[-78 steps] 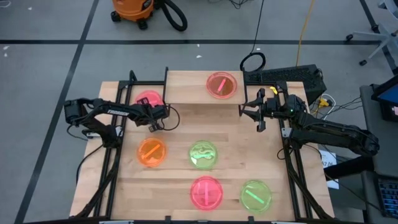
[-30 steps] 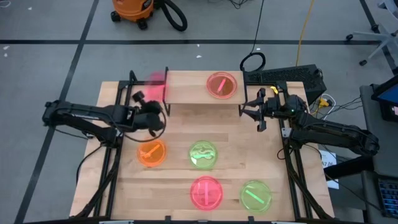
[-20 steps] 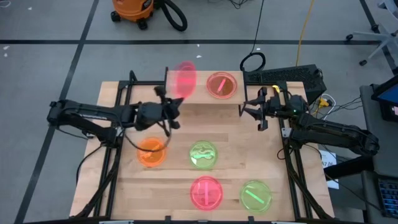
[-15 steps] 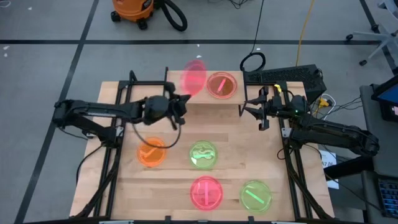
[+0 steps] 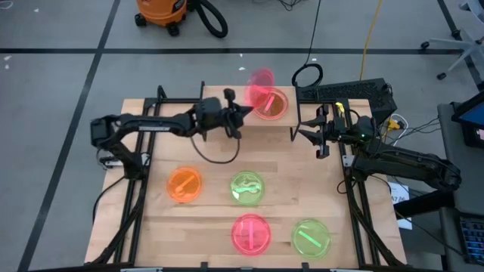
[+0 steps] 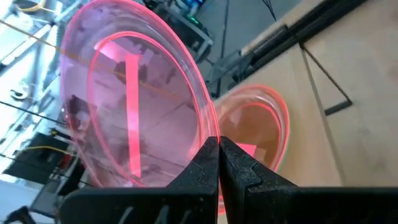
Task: Place and stack plates onto a shelf
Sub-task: Stack the pink plate on top of the pink plate on the shelf
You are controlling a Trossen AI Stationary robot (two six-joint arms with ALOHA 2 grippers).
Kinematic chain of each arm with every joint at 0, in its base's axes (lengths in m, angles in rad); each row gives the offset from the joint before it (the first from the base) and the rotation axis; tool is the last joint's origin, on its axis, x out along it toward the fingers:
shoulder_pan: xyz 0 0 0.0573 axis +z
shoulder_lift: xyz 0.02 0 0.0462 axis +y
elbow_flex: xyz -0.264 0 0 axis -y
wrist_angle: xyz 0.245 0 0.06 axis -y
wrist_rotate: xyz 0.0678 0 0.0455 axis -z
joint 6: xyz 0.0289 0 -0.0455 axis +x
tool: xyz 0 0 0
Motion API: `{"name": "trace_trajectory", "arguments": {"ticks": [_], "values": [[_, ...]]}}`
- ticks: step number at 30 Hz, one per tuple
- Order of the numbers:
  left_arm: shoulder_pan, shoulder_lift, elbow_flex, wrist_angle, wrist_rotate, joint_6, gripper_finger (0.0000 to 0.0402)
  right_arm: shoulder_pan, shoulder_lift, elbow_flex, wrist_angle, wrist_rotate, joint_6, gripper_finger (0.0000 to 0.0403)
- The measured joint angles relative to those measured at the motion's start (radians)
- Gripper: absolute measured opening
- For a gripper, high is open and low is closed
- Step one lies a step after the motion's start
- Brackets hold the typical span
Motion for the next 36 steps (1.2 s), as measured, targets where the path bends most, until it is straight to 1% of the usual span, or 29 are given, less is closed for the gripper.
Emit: {"name": "trace_trajectory", "arguments": {"ticks": [5, 10, 14, 17, 24, 27, 36], "values": [[0.009, 0.122, 0.093, -0.005, 0.060, 0.013, 0.0000, 0.000, 0.000, 0.000, 0.000, 0.001, 0.000, 0.0118], [-0.005, 0.193, 0.186, -0.075, 0.056, 0.048, 0.0005, 0.000, 0.000, 0.000, -0.002, 0.000, 0.021, 0.0118], [-0.010, 0.208, 0.217, -0.135, 0.053, 0.037, 0.0023, 0.000, 0.000, 0.000, -0.016, -0.001, 0.023, 0.0118], [-0.010, 0.210, 0.220, -0.173, 0.005, 0.031, 0.0033, 0.000, 0.000, 0.000, -0.020, -0.002, 0.023, 0.0118], [-0.007, 0.210, 0.222, -0.257, -0.060, 0.026, 0.0036, 0.000, 0.000, 0.000, -0.023, -0.005, 0.022, 0.0118], [-0.007, 0.210, 0.222, -0.266, -0.078, 0.026, 0.0037, 0.000, 0.000, 0.000, -0.023, -0.005, 0.021, 0.0118], [-0.012, 0.207, 0.222, -0.267, -0.078, 0.041, 0.0038, 0.000, 0.000, 0.000, -0.023, -0.005, 0.019, 0.0118]]}}
